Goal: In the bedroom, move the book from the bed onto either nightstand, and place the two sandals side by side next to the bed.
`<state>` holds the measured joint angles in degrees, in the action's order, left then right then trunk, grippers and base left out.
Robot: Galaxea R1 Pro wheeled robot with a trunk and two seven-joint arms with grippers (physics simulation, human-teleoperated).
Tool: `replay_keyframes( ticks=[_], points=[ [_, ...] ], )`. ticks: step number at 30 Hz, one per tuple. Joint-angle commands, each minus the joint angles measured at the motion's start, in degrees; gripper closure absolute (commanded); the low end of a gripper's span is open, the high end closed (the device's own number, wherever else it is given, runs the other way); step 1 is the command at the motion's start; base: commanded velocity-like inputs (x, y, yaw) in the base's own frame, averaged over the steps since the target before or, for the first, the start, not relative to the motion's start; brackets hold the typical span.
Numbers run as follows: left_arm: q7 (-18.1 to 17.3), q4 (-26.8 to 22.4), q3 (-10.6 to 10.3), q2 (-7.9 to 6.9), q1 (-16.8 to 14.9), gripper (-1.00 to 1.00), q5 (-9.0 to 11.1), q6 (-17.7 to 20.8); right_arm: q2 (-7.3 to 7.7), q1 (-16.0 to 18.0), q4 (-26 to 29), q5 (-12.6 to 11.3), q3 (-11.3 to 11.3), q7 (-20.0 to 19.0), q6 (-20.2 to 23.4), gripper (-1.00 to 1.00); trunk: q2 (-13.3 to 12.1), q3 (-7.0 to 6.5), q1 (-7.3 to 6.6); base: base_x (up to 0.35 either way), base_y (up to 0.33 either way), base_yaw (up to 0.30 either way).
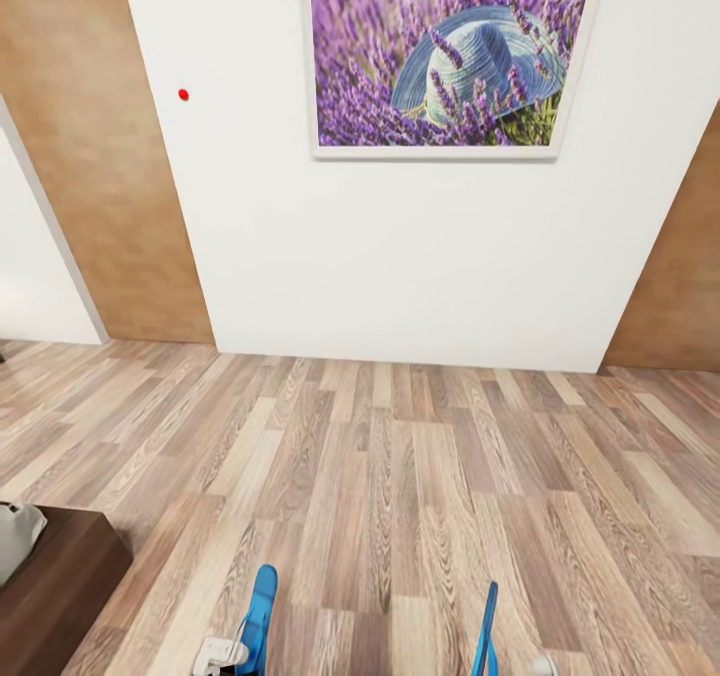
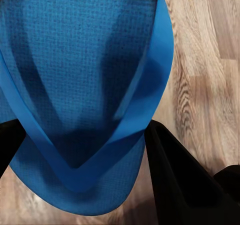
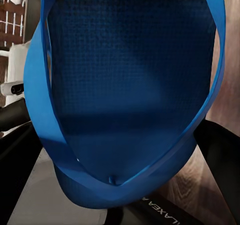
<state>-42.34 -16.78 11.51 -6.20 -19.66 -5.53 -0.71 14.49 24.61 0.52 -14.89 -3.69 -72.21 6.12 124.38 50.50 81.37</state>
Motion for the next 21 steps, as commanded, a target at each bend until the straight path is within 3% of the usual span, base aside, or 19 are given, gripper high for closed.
replay_keyframes(
  ticks=[1, 12, 21],
  points=[
    [-0.37, -0.01, 0.45, 0.04, -0.03, 1.0, -0.74, -0.17, 0.01, 0.01, 0.0, 0.12, -0.3, -0.21, 0.6, 1.0, -0.39, -0.13, -0.24, 0.0, 0.0, 0.0],
    [-0.34, -0.01, 0.42, 0.05, -0.03, 1.0, -0.77, -0.17, 0.01, 0.0, 0.0, 0.12, -0.28, -0.21, 0.6, 1.0, -4.81, -2.11, -2.65, 0.0, 0.0, 0.0],
    [-0.21, -0.01, 0.46, 0.26, -0.03, 1.0, -0.71, -0.26, -0.06, 0.04, -0.01, 0.12, -0.28, -0.21, 0.61, 1.0, -4.81, -2.11, -2.65, 0.016, -0.002, 0.0]
  ],
)
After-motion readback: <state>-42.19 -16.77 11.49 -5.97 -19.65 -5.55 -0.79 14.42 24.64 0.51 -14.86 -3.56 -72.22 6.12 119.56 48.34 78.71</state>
